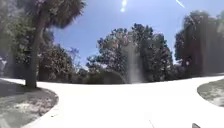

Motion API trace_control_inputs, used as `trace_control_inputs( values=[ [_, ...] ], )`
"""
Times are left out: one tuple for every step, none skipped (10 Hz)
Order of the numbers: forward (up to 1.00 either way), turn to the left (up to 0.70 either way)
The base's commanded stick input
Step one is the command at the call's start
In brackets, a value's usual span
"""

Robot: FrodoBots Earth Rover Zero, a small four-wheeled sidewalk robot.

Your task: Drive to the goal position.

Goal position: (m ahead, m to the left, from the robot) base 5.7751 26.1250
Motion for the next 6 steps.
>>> trace_control_inputs(
  values=[
    [0.7, 0.0],
    [0.7, 0.0],
    [0.7, 0.0],
    [0.7, 0.03],
    [0.7, 0.1],
    [0.7, 0.14]
  ],
)
